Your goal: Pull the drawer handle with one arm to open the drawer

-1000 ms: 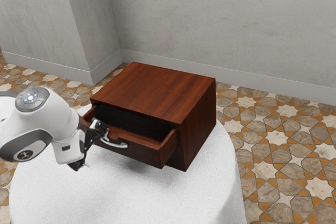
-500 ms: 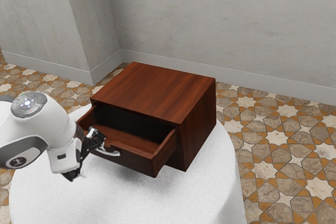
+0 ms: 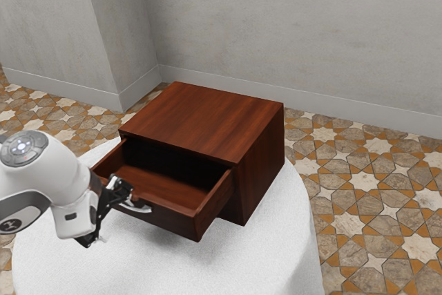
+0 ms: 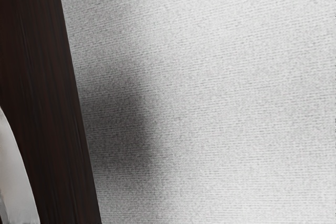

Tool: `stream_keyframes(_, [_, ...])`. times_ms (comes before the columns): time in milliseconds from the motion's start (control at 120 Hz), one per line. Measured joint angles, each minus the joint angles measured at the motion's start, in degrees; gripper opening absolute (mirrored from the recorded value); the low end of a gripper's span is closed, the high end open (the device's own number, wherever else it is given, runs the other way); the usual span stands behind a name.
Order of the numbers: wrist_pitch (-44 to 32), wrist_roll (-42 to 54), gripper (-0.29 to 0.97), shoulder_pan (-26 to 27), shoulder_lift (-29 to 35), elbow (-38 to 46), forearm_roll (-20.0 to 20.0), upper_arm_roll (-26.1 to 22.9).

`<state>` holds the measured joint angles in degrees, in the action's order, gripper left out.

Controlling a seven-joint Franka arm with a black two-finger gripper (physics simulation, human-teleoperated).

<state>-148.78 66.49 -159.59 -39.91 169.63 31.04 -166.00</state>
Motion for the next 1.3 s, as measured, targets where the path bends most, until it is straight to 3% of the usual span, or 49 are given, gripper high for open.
stream_keyframes(400, [0.6,-0.3,0.66,1.0,-1.6,-0.5,-0.9,0.0])
stream_keyframes(608, [1.9,-0.3,0.63,4.3,-3.1,-4.2,-2.3,0.0])
stream_keyframes(750, [7.5,-0.4,0.65,9.6,-1.5,-14.4,-4.7,0.0])
stream_keyframes(867, [15.4,-0.4,0.66,10.7,0.4,-24.1,-9.2,0.0])
stream_keyframes(1008, [25.4,-0.5,0.67,9.9,4.0,-34.7,-13.0,0.0])
stream_keyframes(1300, [40.4,-1.3,0.68,3.5,19.5,-55.0,-18.9,0.0])
